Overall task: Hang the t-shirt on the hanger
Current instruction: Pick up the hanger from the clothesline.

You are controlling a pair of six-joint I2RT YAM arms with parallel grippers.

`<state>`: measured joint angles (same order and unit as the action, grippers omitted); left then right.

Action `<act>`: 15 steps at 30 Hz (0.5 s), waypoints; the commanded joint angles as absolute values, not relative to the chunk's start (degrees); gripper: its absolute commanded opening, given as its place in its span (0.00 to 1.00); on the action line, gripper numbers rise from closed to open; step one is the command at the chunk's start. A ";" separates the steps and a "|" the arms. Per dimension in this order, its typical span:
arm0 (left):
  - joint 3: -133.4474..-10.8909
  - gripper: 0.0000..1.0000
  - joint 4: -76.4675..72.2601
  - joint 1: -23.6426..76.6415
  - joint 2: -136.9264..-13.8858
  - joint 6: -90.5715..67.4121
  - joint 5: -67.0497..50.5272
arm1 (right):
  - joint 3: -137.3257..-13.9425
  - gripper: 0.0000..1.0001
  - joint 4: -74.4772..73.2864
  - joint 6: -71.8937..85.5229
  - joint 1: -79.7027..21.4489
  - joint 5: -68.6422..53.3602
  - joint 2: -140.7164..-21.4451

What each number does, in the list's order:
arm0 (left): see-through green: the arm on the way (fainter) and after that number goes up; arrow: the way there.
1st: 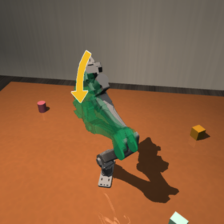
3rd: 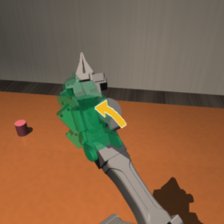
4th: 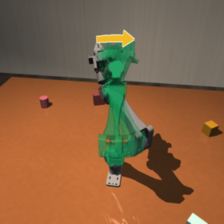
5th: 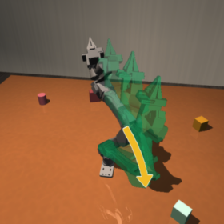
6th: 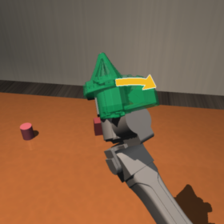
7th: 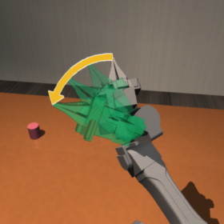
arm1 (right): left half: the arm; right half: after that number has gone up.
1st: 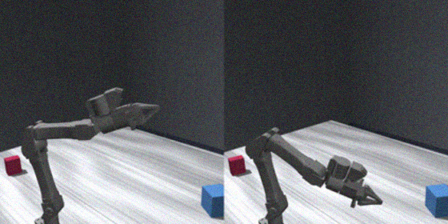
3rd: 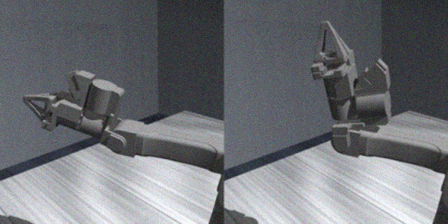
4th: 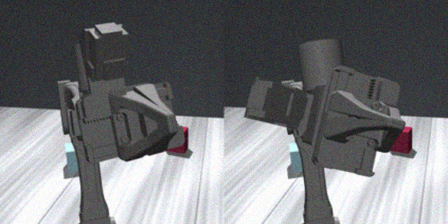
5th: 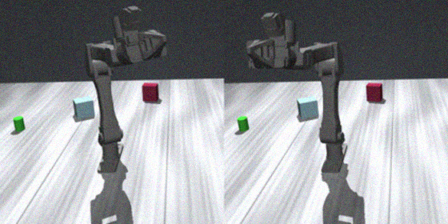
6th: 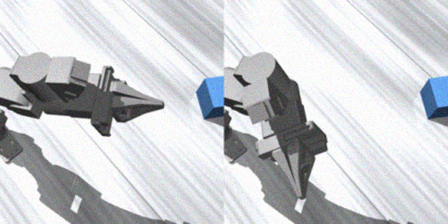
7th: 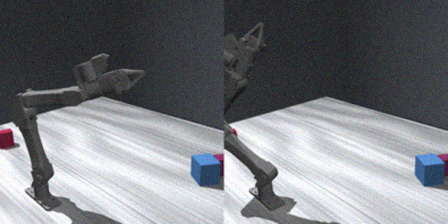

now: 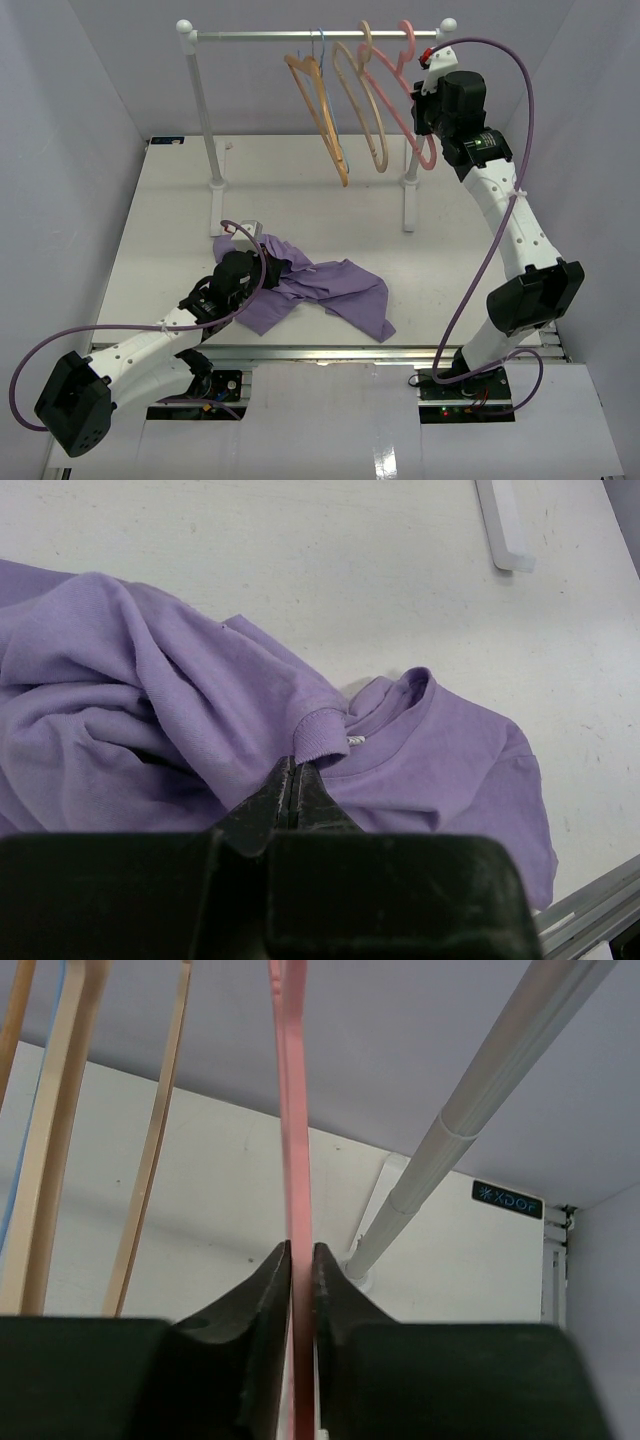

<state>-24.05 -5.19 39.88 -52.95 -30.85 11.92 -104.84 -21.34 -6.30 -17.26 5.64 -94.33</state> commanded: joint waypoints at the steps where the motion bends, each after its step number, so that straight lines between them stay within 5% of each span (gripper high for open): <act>1: -25.58 0.00 -6.15 40.17 -52.84 -30.41 10.99 | -111.18 0.08 -22.32 -6.59 -17.07 6.72 -95.41; 15: -25.31 0.00 -6.06 40.22 -52.32 -30.50 11.11 | -111.07 0.08 -21.73 -4.78 -17.05 8.10 -89.98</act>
<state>-24.05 -5.19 39.88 -52.95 -30.85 11.53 -111.88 -25.03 -6.20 -17.26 6.85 -95.84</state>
